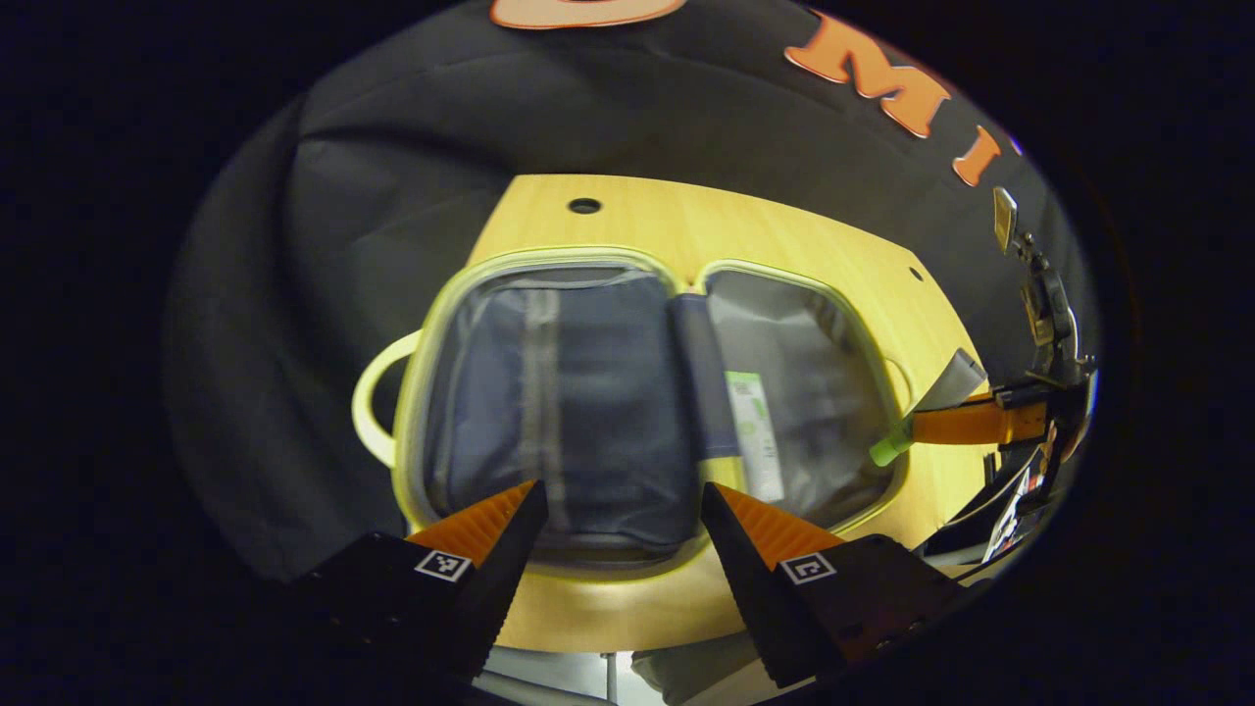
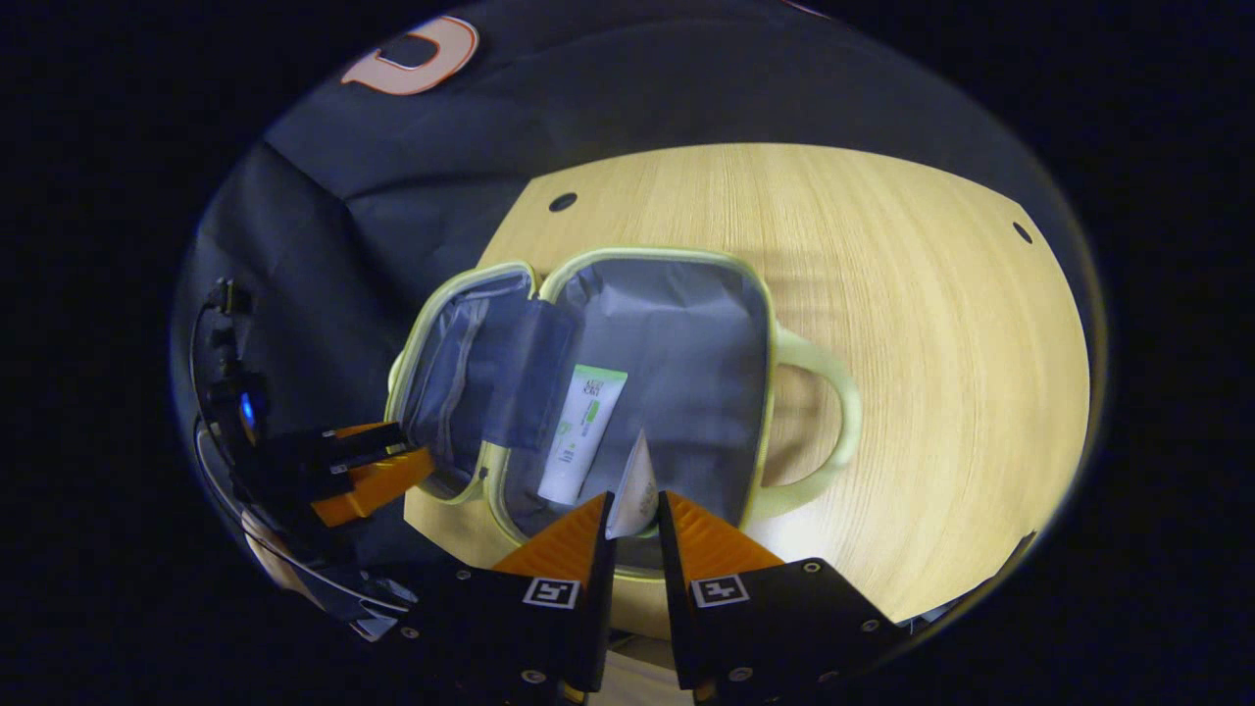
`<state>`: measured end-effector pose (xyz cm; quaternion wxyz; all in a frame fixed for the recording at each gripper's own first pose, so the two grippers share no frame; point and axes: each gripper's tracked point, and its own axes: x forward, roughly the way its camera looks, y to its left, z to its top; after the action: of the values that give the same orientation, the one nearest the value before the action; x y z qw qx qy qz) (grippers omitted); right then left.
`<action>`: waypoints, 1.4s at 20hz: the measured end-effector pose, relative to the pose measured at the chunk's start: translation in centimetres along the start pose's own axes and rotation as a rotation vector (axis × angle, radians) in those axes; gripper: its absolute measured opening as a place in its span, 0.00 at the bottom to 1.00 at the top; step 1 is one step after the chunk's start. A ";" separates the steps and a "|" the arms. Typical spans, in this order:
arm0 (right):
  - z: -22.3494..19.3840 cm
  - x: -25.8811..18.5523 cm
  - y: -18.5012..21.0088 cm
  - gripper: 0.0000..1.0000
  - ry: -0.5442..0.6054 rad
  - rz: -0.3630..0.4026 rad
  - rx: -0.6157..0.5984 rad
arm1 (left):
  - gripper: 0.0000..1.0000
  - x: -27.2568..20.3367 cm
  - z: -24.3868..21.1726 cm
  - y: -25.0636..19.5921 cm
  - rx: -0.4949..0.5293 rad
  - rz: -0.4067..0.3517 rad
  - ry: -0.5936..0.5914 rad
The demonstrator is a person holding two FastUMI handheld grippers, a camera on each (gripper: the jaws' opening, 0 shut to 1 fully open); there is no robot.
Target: First open the suitcase, pack the skin care products into it, and then close the suitcase.
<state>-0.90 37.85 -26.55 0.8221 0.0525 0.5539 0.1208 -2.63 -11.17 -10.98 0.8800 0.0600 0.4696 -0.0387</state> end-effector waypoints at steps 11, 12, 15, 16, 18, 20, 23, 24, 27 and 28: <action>0.2 3.7 0.2 0.55 0.044 -0.024 0.050 | 0.98 -5.5 -0.4 6.1 -0.082 0.098 0.001; 0.7 3.4 0.4 0.64 0.026 -0.012 0.052 | 0.98 -5.3 -0.3 6.2 -0.090 0.094 -0.003; 2.3 2.1 1.6 0.94 -0.052 0.048 0.056 | 0.98 -5.0 0.6 7.8 -0.119 0.093 -0.031; 2.8 1.6 1.7 0.96 -0.075 0.060 0.054 | 0.98 -4.9 1.1 8.8 -0.136 0.102 -0.042; 3.6 0.4 1.4 0.96 -0.114 0.061 0.045 | 0.98 -4.7 2.0 11.0 -0.194 0.112 -0.070; 4.4 -0.8 1.2 0.95 -0.148 0.066 0.042 | 0.98 -4.6 2.7 13.4 -0.266 0.113 -0.102; 5.4 -2.4 1.0 0.96 -0.193 0.075 0.050 | 0.98 -4.0 3.7 17.2 -0.362 0.104 -0.158; 5.9 -2.9 1.0 0.96 -0.204 0.076 0.056 | 0.98 -3.6 4.1 18.2 -0.398 0.088 -0.175; 6.6 -4.1 0.4 0.96 -0.232 0.067 0.068 | 0.98 -2.3 5.4 20.0 -0.522 -0.017 -0.224; 6.8 -4.5 0.4 0.96 -0.238 0.072 0.076 | 0.98 -2.1 5.8 20.1 -0.567 -0.079 -0.243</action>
<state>3.75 37.41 -19.79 0.8746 0.1176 0.4543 0.1219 3.43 7.89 -4.64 0.9092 -0.2113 0.3548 0.0528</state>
